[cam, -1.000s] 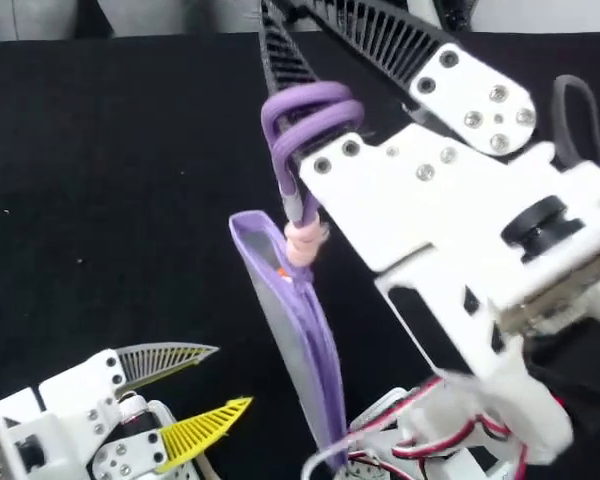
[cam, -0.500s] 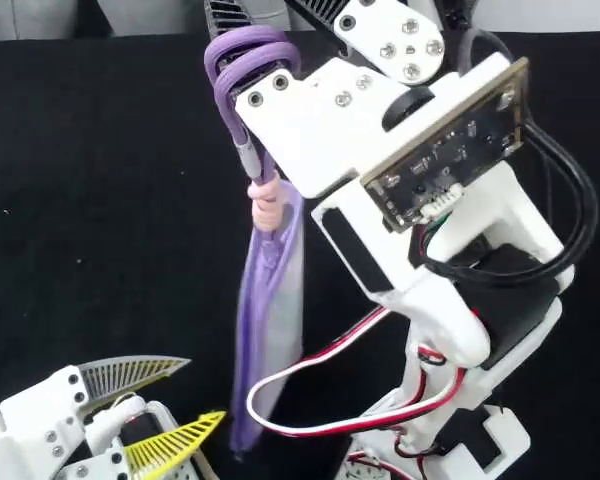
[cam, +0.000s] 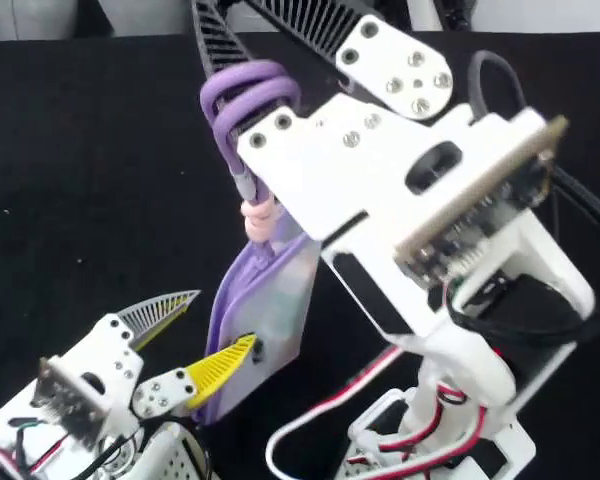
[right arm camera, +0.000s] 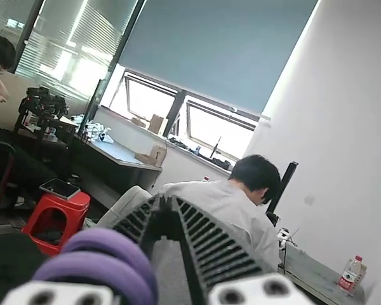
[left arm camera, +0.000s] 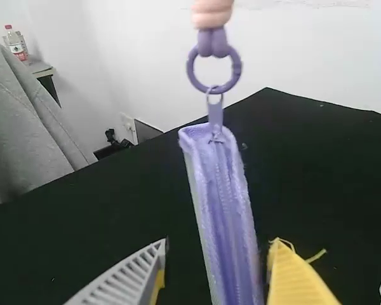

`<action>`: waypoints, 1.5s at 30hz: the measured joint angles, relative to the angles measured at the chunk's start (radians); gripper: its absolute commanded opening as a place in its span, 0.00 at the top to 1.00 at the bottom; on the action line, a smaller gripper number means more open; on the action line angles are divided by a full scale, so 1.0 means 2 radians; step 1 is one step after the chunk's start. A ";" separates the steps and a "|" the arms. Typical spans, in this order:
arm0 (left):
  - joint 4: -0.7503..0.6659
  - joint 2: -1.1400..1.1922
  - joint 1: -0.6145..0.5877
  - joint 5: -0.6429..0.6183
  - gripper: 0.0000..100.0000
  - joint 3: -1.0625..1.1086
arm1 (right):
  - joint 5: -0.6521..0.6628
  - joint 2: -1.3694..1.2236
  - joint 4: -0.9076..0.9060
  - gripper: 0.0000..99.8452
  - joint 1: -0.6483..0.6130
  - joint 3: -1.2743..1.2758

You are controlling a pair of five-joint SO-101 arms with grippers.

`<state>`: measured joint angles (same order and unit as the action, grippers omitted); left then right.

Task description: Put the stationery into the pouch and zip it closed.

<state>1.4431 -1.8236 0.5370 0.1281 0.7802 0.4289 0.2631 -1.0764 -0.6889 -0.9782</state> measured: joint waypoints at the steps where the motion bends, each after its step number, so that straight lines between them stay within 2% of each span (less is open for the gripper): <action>1: -0.005 0.000 0.000 0.000 0.74 0.005 | 0.000 0.002 -0.002 0.99 -0.002 0.000; 7: -0.049 0.000 0.020 0.000 0.75 0.055 | 0.000 0.005 -0.008 0.99 -0.002 0.000; 13: -0.086 0.001 0.048 0.000 0.98 0.070 | 0.000 0.005 -0.028 0.99 -0.002 0.000; 23: -0.068 0.001 0.064 -0.003 0.97 0.058 | 0.018 0.005 -0.029 0.99 -0.002 0.000; 26: -0.046 0.002 0.064 0.019 0.97 0.027 | 0.030 0.005 -0.029 0.99 0.035 0.001; 31: -0.017 0.002 0.058 0.052 0.97 -0.048 | 0.026 0.006 -0.035 0.99 0.145 0.013; 35: -0.017 -0.001 -0.001 0.053 0.97 -0.087 | 0.019 0.008 -0.032 0.99 0.229 0.059; 39: -0.017 -0.002 -0.038 0.055 0.97 -0.094 | 0.017 0.009 0.024 0.99 0.275 0.141; 45: -0.013 0.005 -0.043 0.048 0.97 -0.093 | 0.016 0.010 0.133 0.99 0.318 0.269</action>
<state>1.4170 -1.8144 0.4511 0.2232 0.5946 0.4611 0.2831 -0.8094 -0.0522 -0.4396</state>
